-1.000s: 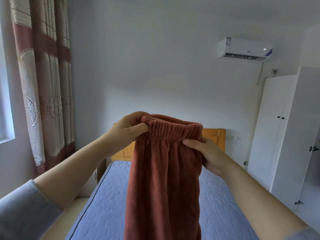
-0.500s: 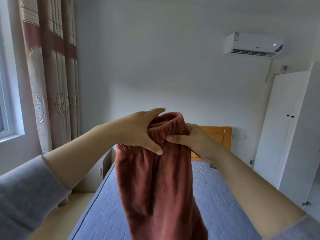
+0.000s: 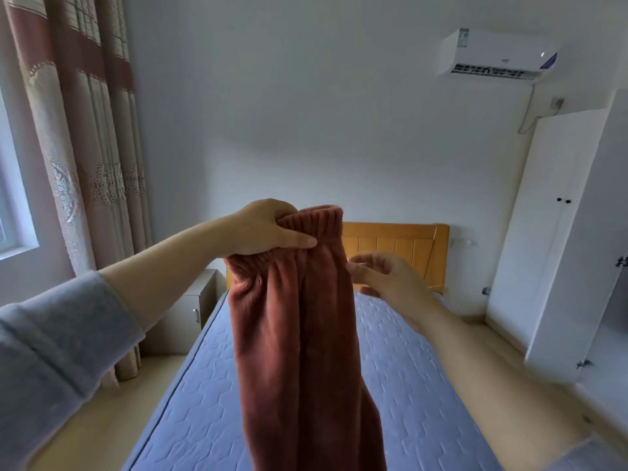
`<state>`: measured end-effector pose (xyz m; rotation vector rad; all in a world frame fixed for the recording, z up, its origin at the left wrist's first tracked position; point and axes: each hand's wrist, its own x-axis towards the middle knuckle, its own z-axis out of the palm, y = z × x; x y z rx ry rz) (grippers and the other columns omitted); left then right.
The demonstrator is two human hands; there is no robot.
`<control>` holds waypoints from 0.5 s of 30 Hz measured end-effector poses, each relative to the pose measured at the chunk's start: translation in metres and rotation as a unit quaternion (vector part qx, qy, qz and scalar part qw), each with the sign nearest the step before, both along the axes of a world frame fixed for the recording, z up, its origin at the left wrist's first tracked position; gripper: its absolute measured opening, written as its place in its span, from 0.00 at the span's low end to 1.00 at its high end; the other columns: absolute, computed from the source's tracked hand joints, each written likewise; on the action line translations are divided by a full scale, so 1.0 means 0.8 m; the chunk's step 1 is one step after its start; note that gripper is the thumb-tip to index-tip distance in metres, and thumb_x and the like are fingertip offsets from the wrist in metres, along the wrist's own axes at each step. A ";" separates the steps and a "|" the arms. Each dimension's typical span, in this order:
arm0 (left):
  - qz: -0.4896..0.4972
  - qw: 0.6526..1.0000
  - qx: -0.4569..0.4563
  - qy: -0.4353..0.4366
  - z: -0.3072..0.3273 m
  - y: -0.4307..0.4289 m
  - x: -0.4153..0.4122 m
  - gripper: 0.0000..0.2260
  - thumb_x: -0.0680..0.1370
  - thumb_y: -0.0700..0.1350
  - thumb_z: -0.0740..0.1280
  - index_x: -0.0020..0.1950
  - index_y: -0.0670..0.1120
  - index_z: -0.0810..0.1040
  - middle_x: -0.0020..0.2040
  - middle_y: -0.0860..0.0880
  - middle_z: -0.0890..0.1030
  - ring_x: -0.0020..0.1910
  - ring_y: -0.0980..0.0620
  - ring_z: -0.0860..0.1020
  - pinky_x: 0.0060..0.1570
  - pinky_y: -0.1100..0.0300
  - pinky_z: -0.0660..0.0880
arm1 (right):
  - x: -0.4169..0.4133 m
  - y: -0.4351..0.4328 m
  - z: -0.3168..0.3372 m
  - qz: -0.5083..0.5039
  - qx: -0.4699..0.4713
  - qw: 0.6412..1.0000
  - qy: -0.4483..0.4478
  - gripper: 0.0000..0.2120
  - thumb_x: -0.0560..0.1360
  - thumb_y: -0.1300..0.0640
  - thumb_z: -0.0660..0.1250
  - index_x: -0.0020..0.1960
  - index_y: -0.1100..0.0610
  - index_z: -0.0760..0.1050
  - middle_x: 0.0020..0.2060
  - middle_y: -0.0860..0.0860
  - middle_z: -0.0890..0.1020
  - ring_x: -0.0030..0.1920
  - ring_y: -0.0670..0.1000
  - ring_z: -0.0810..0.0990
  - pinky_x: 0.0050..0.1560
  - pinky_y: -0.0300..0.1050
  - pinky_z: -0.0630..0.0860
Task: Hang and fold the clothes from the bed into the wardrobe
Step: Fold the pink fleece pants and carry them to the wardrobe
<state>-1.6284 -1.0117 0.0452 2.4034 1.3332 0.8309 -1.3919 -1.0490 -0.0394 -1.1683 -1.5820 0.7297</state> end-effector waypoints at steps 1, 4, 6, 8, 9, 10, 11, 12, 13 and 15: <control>0.008 0.999 0.031 0.006 -0.001 0.002 0.002 0.13 0.69 0.57 0.75 0.44 0.50 0.80 0.42 0.52 0.82 0.44 0.52 0.79 0.45 0.58 0.76 | 0.006 0.000 -0.014 -0.023 -0.008 1.000 -0.013 0.11 0.75 0.49 0.69 0.55 0.52 0.78 0.48 0.49 0.84 0.51 0.49 0.83 0.55 0.45 0.81; 0.006 0.994 0.106 0.005 0.001 0.004 0.006 0.09 0.72 0.52 0.74 0.44 0.50 0.76 0.40 0.54 0.77 0.43 0.49 0.75 0.41 0.59 0.70 | 0.022 0.000 -0.056 -0.059 -0.047 0.997 -0.025 0.07 0.77 0.49 0.67 0.52 0.51 0.79 0.48 0.49 0.84 0.50 0.49 0.83 0.55 0.48 0.80; 0.004 0.989 0.146 -0.002 0.004 0.006 0.006 0.09 0.73 0.49 0.73 0.41 0.53 0.73 0.37 0.56 0.75 0.41 0.50 0.73 0.39 0.59 0.67 | 0.031 0.002 -0.079 -0.080 -0.075 0.994 -0.015 0.07 0.78 0.51 0.66 0.51 0.53 0.79 0.48 0.51 0.84 0.50 0.50 0.83 0.54 0.49 0.79; 0.014 0.984 0.175 -0.017 0.008 0.010 0.005 0.08 0.74 0.48 0.73 0.43 0.51 0.73 0.37 0.55 0.74 0.40 0.49 0.72 0.38 0.58 0.66 | 0.035 0.006 -0.097 -0.092 -0.099 0.991 -0.002 0.06 0.78 0.52 0.66 0.51 0.53 0.78 0.48 0.52 0.84 0.50 0.50 0.83 0.54 0.48 0.79; 0.019 0.982 0.187 -0.026 0.009 0.012 0.004 0.08 0.74 0.47 0.72 0.45 0.49 0.74 0.37 0.54 0.75 0.41 0.49 0.73 0.38 0.58 0.67 | 0.036 0.008 -0.103 -0.092 -0.111 0.990 0.006 0.05 0.78 0.52 0.66 0.50 0.53 0.78 0.48 0.51 0.84 0.50 0.50 0.83 0.53 0.48 0.79; 0.021 0.979 0.198 -0.033 0.011 0.013 0.003 0.08 0.74 0.47 0.72 0.47 0.47 0.75 0.38 0.52 0.76 0.41 0.48 0.73 0.39 0.59 0.68 | 0.036 0.010 -0.110 -0.090 -0.123 0.988 0.012 0.05 0.78 0.53 0.66 0.50 0.53 0.78 0.48 0.51 0.84 0.49 0.49 0.83 0.53 0.47 0.79; 0.023 0.977 0.210 -0.036 0.014 0.015 0.001 0.09 0.74 0.47 0.72 0.48 0.45 0.76 0.39 0.50 0.77 0.41 0.48 0.74 0.39 0.61 0.68 | 0.036 0.012 -0.116 -0.086 -0.135 0.987 0.015 0.05 0.78 0.53 0.66 0.50 0.52 0.78 0.48 0.51 0.84 0.49 0.49 0.83 0.53 0.47 0.79; 0.024 0.974 0.220 -0.038 0.016 0.016 -0.001 0.09 0.74 0.46 0.72 0.49 0.44 0.76 0.40 0.49 0.78 0.41 0.48 0.74 0.39 0.63 0.67 | 0.034 0.014 -0.122 -0.084 -0.145 0.986 0.017 0.04 0.78 0.53 0.66 0.50 0.52 0.78 0.48 0.51 0.84 0.48 0.48 0.82 0.52 0.46 0.79; 0.026 0.972 0.229 -0.038 0.018 0.017 -0.003 0.09 0.74 0.46 0.72 0.48 0.43 0.76 0.39 0.49 0.77 0.41 0.48 0.73 0.39 0.65 0.67 | 0.033 0.015 -0.128 -0.082 -0.155 0.984 0.019 0.04 0.78 0.53 0.66 0.50 0.52 0.78 0.47 0.51 0.84 0.48 0.48 0.82 0.52 0.46 0.79; 0.032 0.970 0.239 -0.041 0.022 0.018 -0.006 0.08 0.74 0.46 0.72 0.48 0.45 0.76 0.37 0.52 0.76 0.40 0.49 0.73 0.38 0.67 0.66 | 0.027 0.017 -0.141 -0.076 -0.185 0.979 0.030 0.05 0.78 0.52 0.66 0.50 0.53 0.77 0.47 0.52 0.84 0.45 0.48 0.82 0.49 0.45 0.79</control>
